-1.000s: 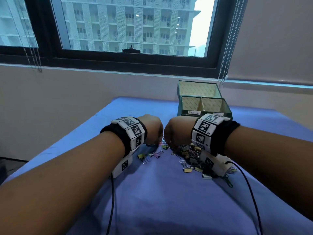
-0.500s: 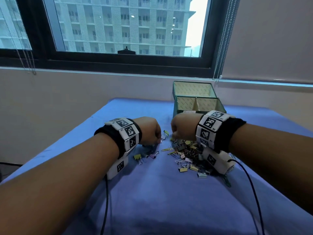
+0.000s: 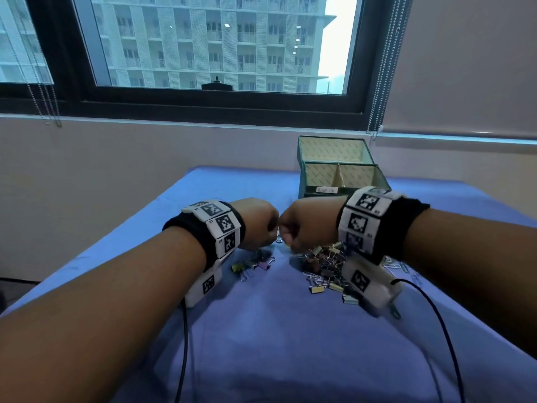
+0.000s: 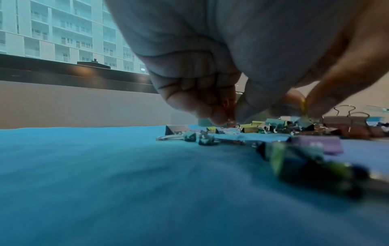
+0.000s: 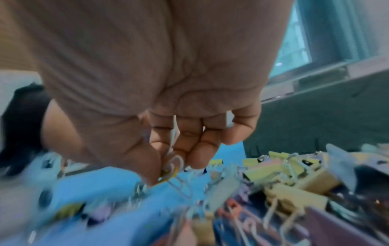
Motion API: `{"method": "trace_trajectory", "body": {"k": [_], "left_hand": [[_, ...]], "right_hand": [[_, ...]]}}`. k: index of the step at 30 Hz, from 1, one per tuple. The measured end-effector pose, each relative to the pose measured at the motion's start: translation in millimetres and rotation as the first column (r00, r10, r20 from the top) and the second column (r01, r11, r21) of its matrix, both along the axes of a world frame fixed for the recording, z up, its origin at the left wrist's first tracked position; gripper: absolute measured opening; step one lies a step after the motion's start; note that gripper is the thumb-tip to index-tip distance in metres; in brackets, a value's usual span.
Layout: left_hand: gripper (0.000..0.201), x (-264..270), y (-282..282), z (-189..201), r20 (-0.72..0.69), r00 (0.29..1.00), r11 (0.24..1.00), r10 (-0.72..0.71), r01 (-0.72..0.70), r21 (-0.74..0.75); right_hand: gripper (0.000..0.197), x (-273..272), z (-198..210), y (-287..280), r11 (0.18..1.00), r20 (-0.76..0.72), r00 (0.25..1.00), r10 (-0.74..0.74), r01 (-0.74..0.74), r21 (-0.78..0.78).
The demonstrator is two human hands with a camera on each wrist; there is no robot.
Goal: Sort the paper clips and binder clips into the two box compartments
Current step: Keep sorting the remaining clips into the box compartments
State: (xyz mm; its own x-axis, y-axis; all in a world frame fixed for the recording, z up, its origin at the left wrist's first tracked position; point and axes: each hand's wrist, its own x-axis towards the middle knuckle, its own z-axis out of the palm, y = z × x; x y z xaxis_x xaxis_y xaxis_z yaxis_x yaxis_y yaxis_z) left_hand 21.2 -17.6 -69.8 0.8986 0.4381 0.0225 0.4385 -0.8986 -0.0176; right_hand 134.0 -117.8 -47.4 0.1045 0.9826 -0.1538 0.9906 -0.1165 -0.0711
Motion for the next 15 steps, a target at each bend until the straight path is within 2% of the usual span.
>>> {"method": "trace_trajectory", "body": {"k": [1,3,5,6,8,11,13,15], "left_hand": [[0.019,0.6,0.2,-0.4,0.014,1.0,1.0,-0.005,0.004,0.008],[0.015,1.7,0.9,-1.3,0.032,0.999,1.0,-0.02,0.019,0.023],[0.016,2.6,3.9,-3.1,0.042,0.998,0.999,-0.039,0.038,0.026],[0.015,2.6,5.0,-4.0,0.045,0.998,0.999,-0.043,0.042,0.024],[0.015,2.6,7.1,-5.6,0.054,0.997,0.998,-0.053,0.051,0.032],[0.017,2.9,7.6,-5.8,0.063,0.996,0.997,-0.066,0.063,0.041],[0.018,2.5,6.8,-5.8,0.07,0.995,0.997,-0.065,0.063,0.035],[0.017,2.9,7.3,-5.4,0.077,0.995,0.997,-0.069,0.066,0.041]], "right_hand": [[0.005,6.8,5.9,-0.3,0.999,-0.05,0.998,-0.031,0.032,0.006],[0.007,24.3,15.7,1.3,0.994,-0.26,0.96,-0.1,0.106,0.008],[0.008,44.9,26.9,1.0,0.977,-0.507,0.846,-0.164,0.211,0.036],[0.009,57.3,33.6,0.5,0.958,-0.578,0.793,-0.192,0.28,0.066],[0.012,84.6,46.4,-0.7,0.89,-0.616,0.745,-0.254,0.43,0.153],[0.013,116.9,54.3,-4.3,0.729,-0.544,0.748,-0.38,0.604,0.321],[0.006,127.6,50.3,-8.3,0.663,-0.539,0.735,-0.412,0.647,0.375],[0.006,133.6,44.9,-12.7,0.655,-0.516,0.748,-0.417,0.641,0.4]]}}
